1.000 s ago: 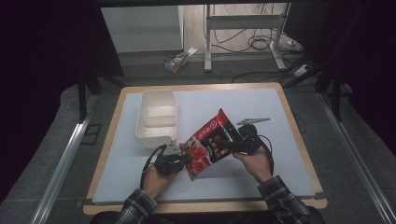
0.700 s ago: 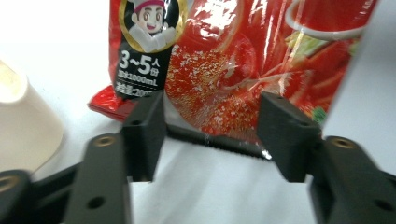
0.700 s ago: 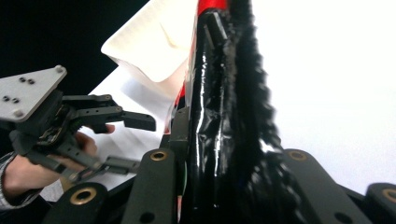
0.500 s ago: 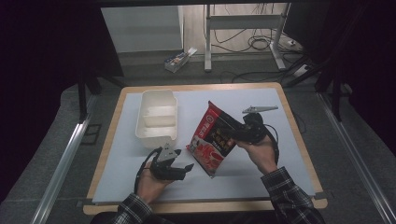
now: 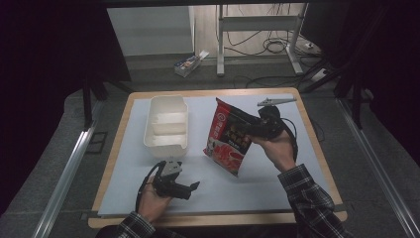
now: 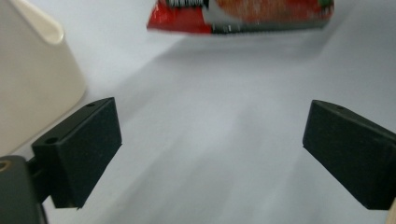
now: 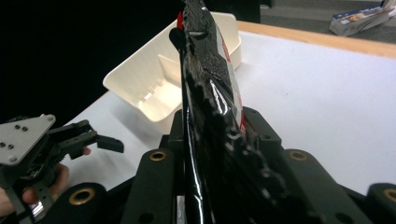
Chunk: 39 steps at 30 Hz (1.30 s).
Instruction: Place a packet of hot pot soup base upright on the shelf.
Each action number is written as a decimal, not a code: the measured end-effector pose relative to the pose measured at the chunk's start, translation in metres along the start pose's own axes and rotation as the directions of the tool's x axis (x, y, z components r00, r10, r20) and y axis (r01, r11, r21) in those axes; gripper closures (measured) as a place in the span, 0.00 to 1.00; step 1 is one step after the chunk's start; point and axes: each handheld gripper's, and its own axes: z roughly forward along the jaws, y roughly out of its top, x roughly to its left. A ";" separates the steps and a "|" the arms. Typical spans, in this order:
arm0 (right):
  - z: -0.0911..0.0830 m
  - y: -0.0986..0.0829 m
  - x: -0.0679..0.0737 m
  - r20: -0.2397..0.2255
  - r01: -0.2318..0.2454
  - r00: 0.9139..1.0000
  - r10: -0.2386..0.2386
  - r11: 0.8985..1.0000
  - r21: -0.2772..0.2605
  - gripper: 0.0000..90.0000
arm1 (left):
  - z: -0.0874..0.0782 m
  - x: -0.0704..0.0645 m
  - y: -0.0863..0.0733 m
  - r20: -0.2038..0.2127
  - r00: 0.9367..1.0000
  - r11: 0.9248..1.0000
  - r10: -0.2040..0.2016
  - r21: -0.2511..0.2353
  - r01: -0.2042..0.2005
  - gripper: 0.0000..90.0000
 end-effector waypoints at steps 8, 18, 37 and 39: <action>0.002 0.026 -0.006 0.026 0.034 0.999 -0.033 0.999 -0.010 0.76 | -0.007 0.003 -0.008 0.000 1.000 0.999 -0.031 0.006 0.031 0.01; 0.013 0.055 -0.013 0.028 0.061 0.998 -0.060 0.997 -0.036 0.76 | -0.017 0.004 -0.016 -0.015 0.999 0.999 -0.033 -0.006 0.033 0.00; 0.059 0.114 -0.019 0.007 0.072 0.997 -0.071 0.994 -0.078 0.76 | -0.021 -0.002 -0.020 -0.072 0.997 0.999 0.023 0.041 -0.020 0.00; 0.066 0.119 -0.017 0.007 0.082 0.997 -0.081 0.994 -0.077 0.75 | -0.021 -0.002 -0.020 -0.073 0.997 0.999 0.023 0.040 -0.020 0.00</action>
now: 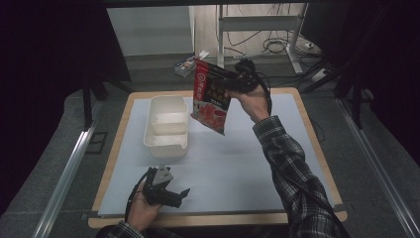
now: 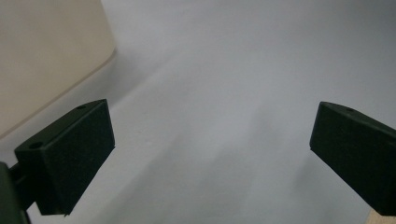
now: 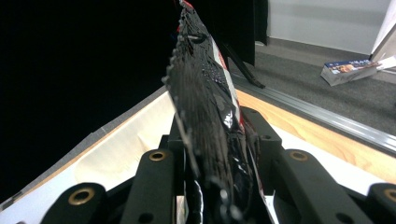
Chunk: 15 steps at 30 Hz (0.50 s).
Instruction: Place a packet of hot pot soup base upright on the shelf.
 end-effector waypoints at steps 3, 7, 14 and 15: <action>0.011 0.007 0.002 -0.002 0.015 1.000 -0.015 1.000 -0.007 0.76 | 0.000 0.001 0.000 0.003 1.000 1.000 -0.005 -0.004 0.005 0.00; 0.027 0.015 0.005 -0.003 0.019 1.000 -0.019 1.000 -0.011 0.76 | 0.000 0.000 0.000 0.011 1.000 1.000 -0.005 -0.008 0.005 0.00; 0.056 0.025 0.011 -0.007 0.034 0.999 -0.034 0.999 -0.036 0.76 | 0.002 -0.001 0.000 0.023 1.000 1.000 0.008 -0.002 -0.008 0.00; 0.060 0.026 0.011 -0.008 0.034 0.999 -0.035 0.999 -0.038 0.76 | 0.002 -0.002 0.000 0.023 1.000 1.000 0.008 -0.001 -0.008 0.00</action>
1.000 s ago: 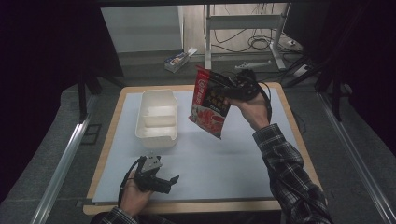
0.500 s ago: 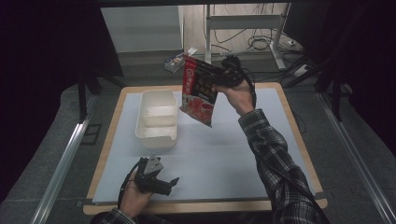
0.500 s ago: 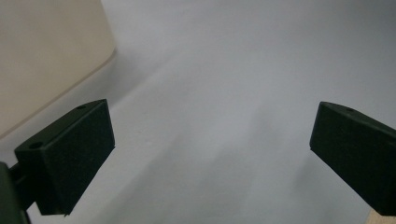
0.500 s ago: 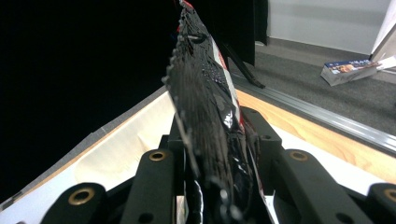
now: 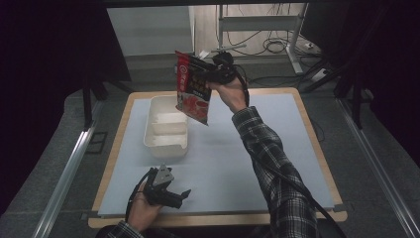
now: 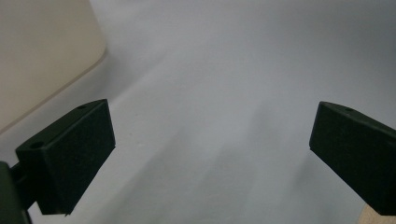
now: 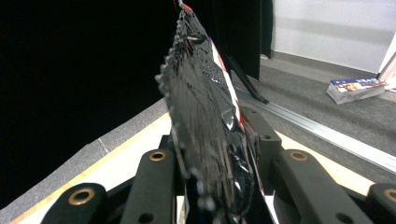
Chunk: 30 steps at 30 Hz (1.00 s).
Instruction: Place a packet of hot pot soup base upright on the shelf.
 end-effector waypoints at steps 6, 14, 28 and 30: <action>0.026 0.004 0.005 -0.011 0.006 1.000 -0.006 1.000 -0.008 0.76 | 0.000 -0.001 0.000 0.008 1.000 1.000 0.004 0.003 -0.004 0.00; 0.054 0.007 0.008 -0.006 0.022 1.000 -0.022 1.000 -0.003 0.76 | 0.002 -0.004 0.000 0.027 1.000 1.000 0.011 0.012 -0.012 0.00; 0.100 0.004 0.019 0.021 0.059 0.998 -0.059 0.998 -0.004 0.76 | 0.004 -0.006 0.000 0.033 0.999 0.999 0.029 0.022 -0.030 0.00; 0.104 0.002 0.020 0.023 0.062 0.998 -0.062 0.998 -0.005 0.76 | 0.003 -0.006 0.000 0.033 0.999 0.999 0.028 0.020 -0.028 0.00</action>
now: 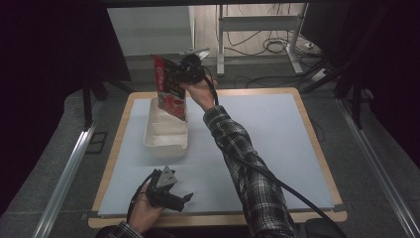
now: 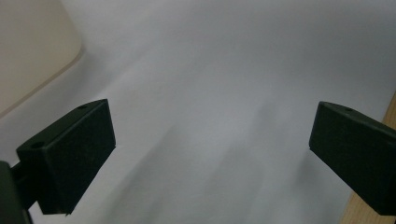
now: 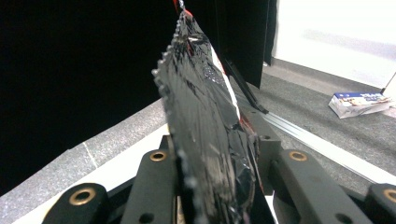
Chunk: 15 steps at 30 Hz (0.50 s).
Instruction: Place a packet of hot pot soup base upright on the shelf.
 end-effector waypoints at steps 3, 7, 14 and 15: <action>0.009 -0.005 0.002 -0.002 -0.010 1.000 0.010 1.000 0.006 0.76 | -0.001 0.001 0.000 0.001 1.000 1.000 -0.007 -0.004 0.007 0.00; 0.023 -0.021 0.004 -0.003 -0.005 1.000 0.005 0.998 0.058 0.76 | -0.002 0.001 -0.001 -0.003 1.000 1.000 -0.006 -0.005 0.006 0.00; 0.023 -0.033 0.001 -0.037 -0.016 0.999 0.019 0.997 0.075 0.73 | -0.002 0.002 -0.001 -0.005 1.000 1.000 -0.011 -0.007 0.011 0.00; 0.020 -0.034 0.000 -0.039 -0.016 0.999 0.020 0.996 0.088 0.73 | -0.001 0.001 -0.001 -0.008 1.000 1.000 -0.006 -0.003 0.006 0.00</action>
